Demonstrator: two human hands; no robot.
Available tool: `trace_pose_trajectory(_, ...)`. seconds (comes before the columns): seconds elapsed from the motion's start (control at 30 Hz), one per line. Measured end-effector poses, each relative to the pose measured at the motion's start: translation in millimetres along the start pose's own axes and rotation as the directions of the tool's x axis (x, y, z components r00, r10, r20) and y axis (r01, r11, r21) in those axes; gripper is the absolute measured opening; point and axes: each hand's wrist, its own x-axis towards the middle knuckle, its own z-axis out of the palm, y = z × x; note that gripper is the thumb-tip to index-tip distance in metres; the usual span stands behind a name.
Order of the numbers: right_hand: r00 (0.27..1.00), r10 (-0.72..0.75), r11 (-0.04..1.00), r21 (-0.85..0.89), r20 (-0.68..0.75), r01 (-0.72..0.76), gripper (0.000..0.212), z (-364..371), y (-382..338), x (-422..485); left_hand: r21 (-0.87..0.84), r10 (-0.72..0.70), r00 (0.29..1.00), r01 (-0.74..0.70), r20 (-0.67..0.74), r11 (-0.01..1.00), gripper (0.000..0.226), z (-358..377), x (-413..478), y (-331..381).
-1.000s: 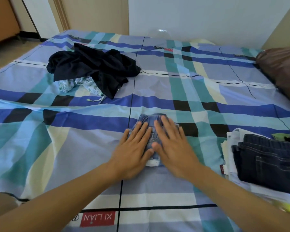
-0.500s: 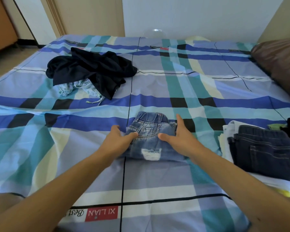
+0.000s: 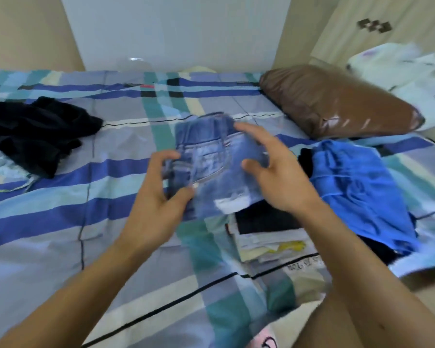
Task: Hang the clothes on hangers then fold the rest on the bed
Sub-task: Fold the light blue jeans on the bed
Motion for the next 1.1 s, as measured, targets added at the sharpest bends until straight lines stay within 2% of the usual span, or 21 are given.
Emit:
trace_pose_trajectory(0.07,0.992,0.026,1.0,0.017,-0.122,-0.024,0.059,-33,23,-7,-0.007,0.054,0.997,-0.054,0.053,0.999,0.034,38,16,16)
trace_pose_trajectory(0.17,0.961,0.16,0.987,0.055,-0.224,-0.152,0.056,-62,53,-18,0.082,0.089,0.992,-0.097,0.095,0.992,0.013,81,39,22)
trace_pose_trajectory(0.23,0.956,0.218,0.97,-0.061,-0.194,-0.234,0.054,-70,72,-27,0.175,0.056,0.989,-0.08,0.139,0.981,0.014,100,50,10)
trace_pose_trajectory(0.3,0.944,0.327,0.906,-0.272,-0.036,-0.324,0.054,-67,84,-33,0.311,-0.021,0.975,-0.051,0.222,0.949,0.02,105,51,-11)
trace_pose_trajectory(0.37,0.893,0.446,0.82,-0.429,0.062,-0.38,0.063,-62,91,-37,0.532,-0.084,0.949,-0.096,0.303,0.841,0.027,109,47,-26)
trace_pose_trajectory(0.4,0.896,0.442,0.8,-0.474,0.049,-0.369,0.068,-58,93,-39,0.655,-0.057,0.952,-0.163,0.302,0.738,0.03,112,45,-29)
trace_pose_trajectory(0.47,0.95,0.311,0.794,-0.546,-0.015,-0.269,0.074,-50,91,-39,0.801,0.157,0.943,-0.331,0.293,0.498,0.039,112,46,-26)
trace_pose_trajectory(0.5,0.972,0.232,0.798,-0.567,-0.022,-0.204,0.076,-46,90,-38,0.794,0.253,0.903,-0.427,0.348,0.433,0.049,112,49,-22)
trace_pose_trajectory(0.53,0.985,0.173,0.804,-0.577,-0.002,-0.142,0.075,-43,90,-37,0.756,0.28,0.854,-0.519,0.438,0.4,0.061,113,53,-20)
trace_pose_trajectory(0.6,0.981,0.169,0.821,-0.565,0.095,-0.087,0.07,-37,93,-35,0.664,0.173,0.77,-0.622,0.614,0.415,0.077,116,62,-24)
trace_pose_trajectory(0.67,0.936,0.271,0.844,-0.523,0.226,-0.118,0.065,-36,99,-34,0.659,0.012,0.741,-0.604,0.671,0.449,0.09,117,67,-37)
trace_pose_trajectory(0.77,0.845,0.374,0.838,-0.53,0.381,-0.131,0.063,-37,107,-29,0.67,-0.01,0.765,-0.556,0.643,0.491,0.102,115,64,-58)
trace_pose_trajectory(0.83,0.814,0.399,0.831,-0.542,0.422,-0.126,0.064,-37,107,-26,0.668,0.006,0.794,-0.516,0.608,0.535,0.106,116,57,-67)
trace_pose_trajectory(0.97,0.829,0.405,0.832,-0.531,0.386,-0.159,0.062,-33,98,-15,0.635,0.012,0.828,-0.439,0.561,0.636,0.107,117,53,-67)
trace_pose_trajectory(1.03,0.87,0.394,0.842,-0.495,0.296,-0.213,0.057,-34,88,-8,0.571,0.04,0.839,-0.403,0.543,0.715,0.101,114,56,-58)
trace_pose_trajectory(1.1,0.93,0.328,0.864,-0.452,0.169,-0.222,0.048,-34,77,-2,0.472,0.129,0.866,-0.381,0.483,0.795,0.086,108,57,-48)
